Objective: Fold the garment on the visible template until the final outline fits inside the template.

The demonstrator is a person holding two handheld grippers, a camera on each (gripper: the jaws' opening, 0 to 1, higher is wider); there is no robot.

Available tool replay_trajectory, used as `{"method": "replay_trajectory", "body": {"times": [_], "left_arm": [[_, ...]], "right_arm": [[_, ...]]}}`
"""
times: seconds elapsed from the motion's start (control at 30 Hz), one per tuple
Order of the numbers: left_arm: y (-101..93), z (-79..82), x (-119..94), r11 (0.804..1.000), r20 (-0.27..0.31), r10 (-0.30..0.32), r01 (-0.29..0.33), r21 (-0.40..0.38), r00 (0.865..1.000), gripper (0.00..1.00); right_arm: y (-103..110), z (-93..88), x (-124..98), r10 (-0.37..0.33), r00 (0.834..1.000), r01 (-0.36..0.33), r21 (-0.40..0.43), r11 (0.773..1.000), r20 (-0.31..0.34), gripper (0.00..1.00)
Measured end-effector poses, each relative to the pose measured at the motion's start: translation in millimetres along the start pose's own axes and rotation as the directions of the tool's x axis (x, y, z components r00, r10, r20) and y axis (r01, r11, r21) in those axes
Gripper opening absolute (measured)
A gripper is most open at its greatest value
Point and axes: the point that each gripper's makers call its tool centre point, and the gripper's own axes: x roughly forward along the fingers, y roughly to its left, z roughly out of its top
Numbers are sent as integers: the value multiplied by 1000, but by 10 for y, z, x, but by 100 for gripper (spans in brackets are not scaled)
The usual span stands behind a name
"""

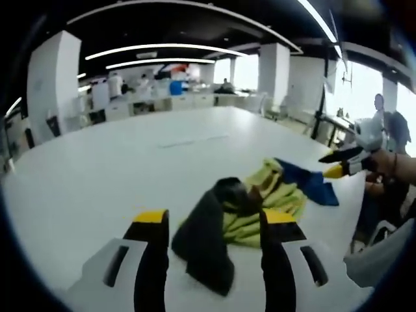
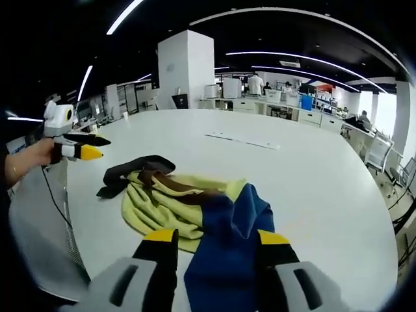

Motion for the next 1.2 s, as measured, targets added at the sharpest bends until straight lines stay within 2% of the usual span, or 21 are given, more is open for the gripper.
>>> {"method": "replay_trajectory", "body": {"times": [0.07, 0.13, 0.17, 0.5, 0.67, 0.8, 0.97, 1.07, 1.17, 1.2], "left_arm": [[-10, -24, 53, 1000, -10, -8, 8, 16, 1000, 51], [13, -98, 101, 998, -53, 4, 0, 69, 999, 50], [31, -113, 139, 996, -55, 20, -15, 84, 998, 50], [14, -260, 340, 992, -87, -2, 13, 125, 996, 42], [28, -346, 404, 997, -114, -34, 41, 59, 993, 31], [82, -418, 458, 995, -130, -19, 31, 90, 991, 25], [71, -471, 482, 995, -145, -40, 52, 82, 989, 14], [60, -491, 495, 996, -154, -47, 58, 67, 987, 11], [35, -507, 490, 997, -167, -58, 64, 30, 984, 0], [38, -499, 489, 998, -162, -56, 61, 28, 985, 0]], "right_arm": [[-23, -6, 25, -10, 1000, 10, -13, 1000, 1, 39], [-44, -24, 58, -11, 1000, 11, -19, 1000, -4, 37], [-52, -32, 72, -10, 1000, 10, -19, 1000, -6, 36], [-145, -87, 253, -17, 1000, 16, -20, 1000, -24, 26], [-124, -110, 333, -5, 999, 3, -57, 998, -35, 17], [-142, -152, 400, -13, 998, 9, -77, 997, -55, 14], [-201, -162, 412, -43, 997, 37, -102, 994, -57, 5], [-212, -186, 419, -41, 997, 34, -104, 994, -66, 2], [-218, -199, 405, -47, 996, 38, -130, 991, -71, 0], [-217, -200, 402, -47, 996, 37, -134, 990, -71, 0]]}}
